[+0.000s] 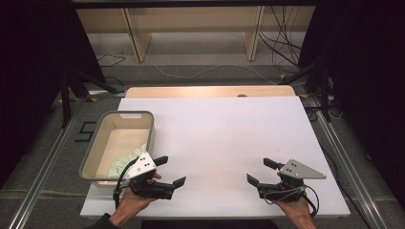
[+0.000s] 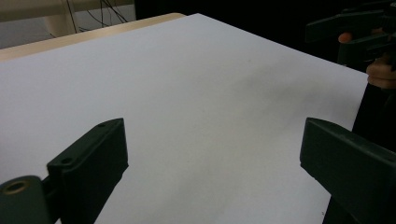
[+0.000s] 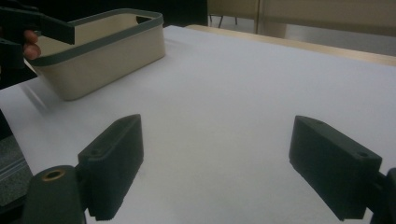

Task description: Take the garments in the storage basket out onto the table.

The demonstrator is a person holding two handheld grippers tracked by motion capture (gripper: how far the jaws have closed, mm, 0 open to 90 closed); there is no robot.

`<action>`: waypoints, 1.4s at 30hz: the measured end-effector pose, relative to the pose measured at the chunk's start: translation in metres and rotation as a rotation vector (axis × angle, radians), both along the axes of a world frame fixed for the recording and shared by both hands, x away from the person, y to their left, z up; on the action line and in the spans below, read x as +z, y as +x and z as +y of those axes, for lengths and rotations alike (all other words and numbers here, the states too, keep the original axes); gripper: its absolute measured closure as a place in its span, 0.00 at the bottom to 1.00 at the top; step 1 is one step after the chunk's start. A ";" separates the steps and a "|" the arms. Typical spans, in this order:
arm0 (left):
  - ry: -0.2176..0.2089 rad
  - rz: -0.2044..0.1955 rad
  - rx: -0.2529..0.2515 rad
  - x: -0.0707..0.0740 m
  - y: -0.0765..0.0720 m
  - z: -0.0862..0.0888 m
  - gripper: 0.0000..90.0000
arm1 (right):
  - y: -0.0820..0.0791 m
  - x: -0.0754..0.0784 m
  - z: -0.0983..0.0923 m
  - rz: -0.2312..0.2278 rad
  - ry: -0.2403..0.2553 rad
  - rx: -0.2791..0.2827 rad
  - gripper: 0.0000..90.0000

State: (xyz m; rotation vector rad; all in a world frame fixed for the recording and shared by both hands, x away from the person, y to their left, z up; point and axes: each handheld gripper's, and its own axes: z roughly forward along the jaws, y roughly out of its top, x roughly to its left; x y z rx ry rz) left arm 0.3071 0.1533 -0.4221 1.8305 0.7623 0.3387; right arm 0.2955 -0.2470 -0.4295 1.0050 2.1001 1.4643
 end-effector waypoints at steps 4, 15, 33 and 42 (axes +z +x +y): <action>-0.002 0.002 0.003 0.000 0.000 -0.001 0.08 | 0.000 0.000 0.000 0.002 -0.002 -0.001 0.21; -0.027 -0.034 0.023 0.007 0.000 -0.003 0.08 | 0.000 0.000 0.000 -0.005 -0.008 -0.004 0.22; -0.039 0.009 0.079 0.019 0.020 -0.011 0.09 | 0.002 0.001 -0.001 -0.012 0.000 -0.012 0.23; -0.050 0.014 0.089 0.030 0.027 -0.020 0.09 | 0.001 0.000 0.000 -0.008 -0.006 -0.009 0.23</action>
